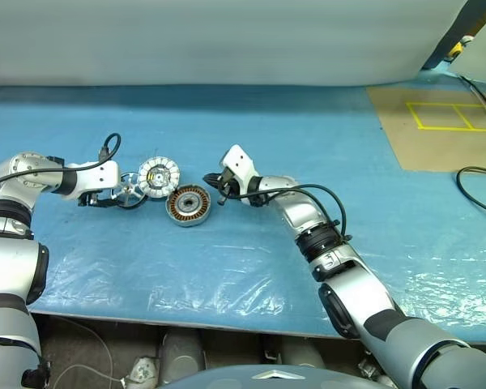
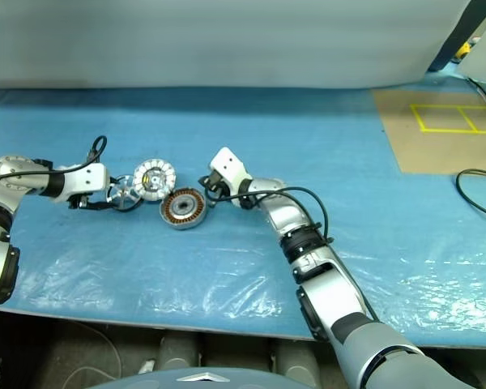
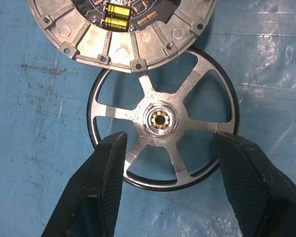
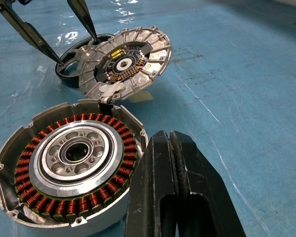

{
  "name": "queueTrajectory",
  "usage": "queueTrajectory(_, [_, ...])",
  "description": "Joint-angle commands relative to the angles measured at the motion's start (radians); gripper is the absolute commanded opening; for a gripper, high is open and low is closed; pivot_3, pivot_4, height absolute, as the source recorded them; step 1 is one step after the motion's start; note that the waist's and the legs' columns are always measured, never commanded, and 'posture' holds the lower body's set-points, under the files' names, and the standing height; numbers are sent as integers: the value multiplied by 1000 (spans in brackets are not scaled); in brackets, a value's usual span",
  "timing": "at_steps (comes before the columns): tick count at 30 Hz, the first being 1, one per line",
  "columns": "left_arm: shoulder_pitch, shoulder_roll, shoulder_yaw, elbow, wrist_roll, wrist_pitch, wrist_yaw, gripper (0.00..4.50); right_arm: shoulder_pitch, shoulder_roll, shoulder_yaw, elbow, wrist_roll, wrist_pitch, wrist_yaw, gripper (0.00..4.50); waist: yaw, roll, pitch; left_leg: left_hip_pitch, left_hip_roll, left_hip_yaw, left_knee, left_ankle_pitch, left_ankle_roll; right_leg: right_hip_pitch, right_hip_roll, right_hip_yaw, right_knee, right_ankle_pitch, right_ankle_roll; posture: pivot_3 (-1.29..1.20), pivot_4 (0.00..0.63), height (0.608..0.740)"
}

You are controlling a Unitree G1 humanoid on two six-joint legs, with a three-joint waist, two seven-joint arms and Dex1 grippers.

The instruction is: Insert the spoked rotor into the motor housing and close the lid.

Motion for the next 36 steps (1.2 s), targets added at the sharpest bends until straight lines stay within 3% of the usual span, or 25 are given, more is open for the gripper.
queueTrajectory(1, [-5,9,16,3,-11,10,26,2896,-10,8,-5,-37,11,-7,-1,0,0,0,0,0,0,0,0,0,0,0,0,0,0,0,0,0,150,740])
queueTrajectory(9, [-12,5,1,0,13,-8,106,2896,-10,8,-4,-35,11,-9,-2,0,0,0,0,0,0,0,0,0,0,0,0,0,0,0,0,0,150,740])
queueTrajectory(26, [-15,-27,-23,22,42,52,103,2896,-10,5,-5,-39,10,-8,-7,0,0,0,0,0,0,0,0,0,0,0,0,0,0,0,0,0,150,740])
queueTrajectory(29, [-13,-32,-16,27,37,86,93,2406,-11,4,-7,-40,11,-8,-8,0,-1,0,0,0,0,0,0,0,0,0,0,0,0,0,0,0,150,740])
queueTrajectory(32, [-13,-34,-8,26,29,98,91,1482,-12,3,-8,-39,11,-9,-9,0,0,0,0,0,0,0,0,0,0,0,0,0,0,0,0,0,150,740])
queueTrajectory(36, [-19,-22,2,19,19,87,89,1479,-13,2,-8,-39,11,-9,-9,0,-1,0,0,0,0,0,0,0,0,0,0,0,0,0,0,0,150,740])
